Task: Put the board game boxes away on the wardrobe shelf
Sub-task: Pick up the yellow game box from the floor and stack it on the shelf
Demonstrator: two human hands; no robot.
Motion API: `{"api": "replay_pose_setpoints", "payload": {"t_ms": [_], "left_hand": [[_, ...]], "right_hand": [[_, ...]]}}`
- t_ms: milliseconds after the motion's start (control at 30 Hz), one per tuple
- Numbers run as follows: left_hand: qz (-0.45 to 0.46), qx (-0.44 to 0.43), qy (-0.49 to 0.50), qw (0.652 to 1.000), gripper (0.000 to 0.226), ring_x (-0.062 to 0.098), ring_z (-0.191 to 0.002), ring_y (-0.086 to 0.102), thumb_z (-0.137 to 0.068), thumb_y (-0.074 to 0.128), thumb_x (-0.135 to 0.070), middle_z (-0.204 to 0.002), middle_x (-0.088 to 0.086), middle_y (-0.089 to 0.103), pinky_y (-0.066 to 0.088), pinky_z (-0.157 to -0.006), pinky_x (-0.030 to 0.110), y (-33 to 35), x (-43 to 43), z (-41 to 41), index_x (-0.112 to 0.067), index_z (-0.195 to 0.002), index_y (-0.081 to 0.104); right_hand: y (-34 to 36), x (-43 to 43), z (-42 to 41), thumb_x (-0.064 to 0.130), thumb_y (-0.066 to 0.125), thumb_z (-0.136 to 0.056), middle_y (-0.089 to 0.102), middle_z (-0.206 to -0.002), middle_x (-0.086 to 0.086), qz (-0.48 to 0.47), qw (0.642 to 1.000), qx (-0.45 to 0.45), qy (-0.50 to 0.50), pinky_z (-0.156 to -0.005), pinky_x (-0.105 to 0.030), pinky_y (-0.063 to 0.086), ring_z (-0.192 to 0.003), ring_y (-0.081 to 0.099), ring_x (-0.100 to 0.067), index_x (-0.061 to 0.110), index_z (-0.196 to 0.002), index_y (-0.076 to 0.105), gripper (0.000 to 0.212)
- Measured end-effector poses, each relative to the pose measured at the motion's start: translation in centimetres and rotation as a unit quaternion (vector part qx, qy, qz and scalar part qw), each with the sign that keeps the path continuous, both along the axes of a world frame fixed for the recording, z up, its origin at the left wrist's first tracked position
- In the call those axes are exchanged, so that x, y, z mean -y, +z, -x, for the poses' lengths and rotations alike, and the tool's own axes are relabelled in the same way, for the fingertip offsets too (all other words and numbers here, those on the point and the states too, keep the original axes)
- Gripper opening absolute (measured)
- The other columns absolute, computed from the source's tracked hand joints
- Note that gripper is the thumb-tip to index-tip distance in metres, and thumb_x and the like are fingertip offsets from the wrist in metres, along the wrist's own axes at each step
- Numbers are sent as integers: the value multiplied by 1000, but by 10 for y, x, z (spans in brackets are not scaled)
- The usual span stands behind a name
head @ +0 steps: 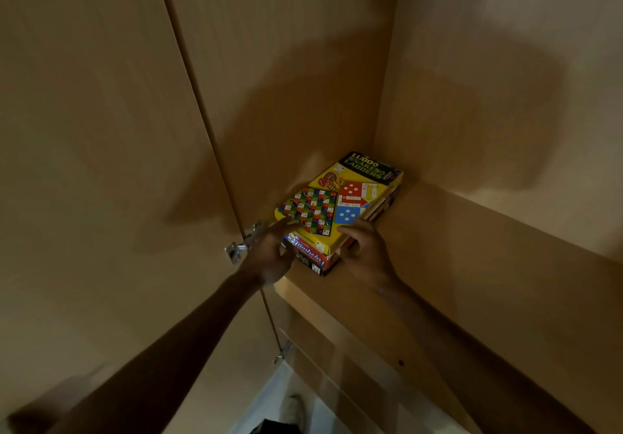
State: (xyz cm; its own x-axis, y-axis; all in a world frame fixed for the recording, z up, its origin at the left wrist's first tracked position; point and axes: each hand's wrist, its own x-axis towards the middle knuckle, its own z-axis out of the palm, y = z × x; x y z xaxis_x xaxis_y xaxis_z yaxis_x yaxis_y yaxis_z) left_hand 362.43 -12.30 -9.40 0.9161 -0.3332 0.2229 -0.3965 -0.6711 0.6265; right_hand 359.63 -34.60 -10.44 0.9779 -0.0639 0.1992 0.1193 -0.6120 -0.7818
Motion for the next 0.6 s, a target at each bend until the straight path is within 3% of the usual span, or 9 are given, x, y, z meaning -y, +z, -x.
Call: {"api": "replay_pose_setpoints", "payload": {"t_ms": [67, 133, 233, 367, 467, 600], "left_hand": [[78, -51, 45, 995, 46, 13, -124, 51, -89, 66, -12, -135, -1, 57, 44, -102, 30, -8, -1, 22, -17, -133, 57], [147, -117, 109, 976, 38, 13, -117, 57, -89, 67, -14, -128, -5, 61, 48, -96, 32, -20, -6, 49, -18, -127, 63], [186, -140, 161, 959, 25, 12, -102, 66, -90, 67, -12, -113, -5, 69, 55, -88, 33, -44, -17, 101, -16, -114, 70], [207, -196, 231, 930, 22, -7, -87, 65, -90, 65, -8, -102, -11, 71, 49, -78, 10, -71, -38, 184, -20, -109, 70], [221, -225, 290, 903, 24, -4, -87, 66, -90, 65, -8, -101, -8, 73, 49, -82, 15, -86, -61, 245, -16, -112, 70], [248, -231, 371, 864, 23, 4, -90, 68, -91, 64, -8, -101, -5, 74, 50, -83, 20, -94, -92, 320, -16, -112, 69]], "right_hand": [[0, -4, 16, 2, 70, -81, 53, -128, -8, -33, 999, 40, -10, -87, -2, 41, -121, 53, -18, 9, -115, 67, 34], [0, -11, 38, 3, 68, -81, 61, -116, -4, -80, 996, 35, -11, -76, -1, 43, -105, 61, -13, 11, -109, 69, 29], [-13, -25, 77, 10, 68, -82, 68, -107, 3, -141, 990, -28, -1, -70, -3, 43, -91, 62, -3, 14, -110, 69, 29], [-43, -51, 129, 13, 66, -84, 71, -102, 8, -167, 975, -141, 47, -71, -6, 46, -87, 62, 6, 16, -108, 70, 24], [-61, -76, 166, 16, 64, -85, 72, -97, 11, -140, 963, -199, 114, -80, -16, 52, -90, 64, 3, 19, -107, 70, 23], [-77, -113, 205, 20, 64, -85, 71, -96, 9, -83, 945, -243, 201, -76, -20, 52, -88, 64, -4, 20, -109, 69, 24]]}}
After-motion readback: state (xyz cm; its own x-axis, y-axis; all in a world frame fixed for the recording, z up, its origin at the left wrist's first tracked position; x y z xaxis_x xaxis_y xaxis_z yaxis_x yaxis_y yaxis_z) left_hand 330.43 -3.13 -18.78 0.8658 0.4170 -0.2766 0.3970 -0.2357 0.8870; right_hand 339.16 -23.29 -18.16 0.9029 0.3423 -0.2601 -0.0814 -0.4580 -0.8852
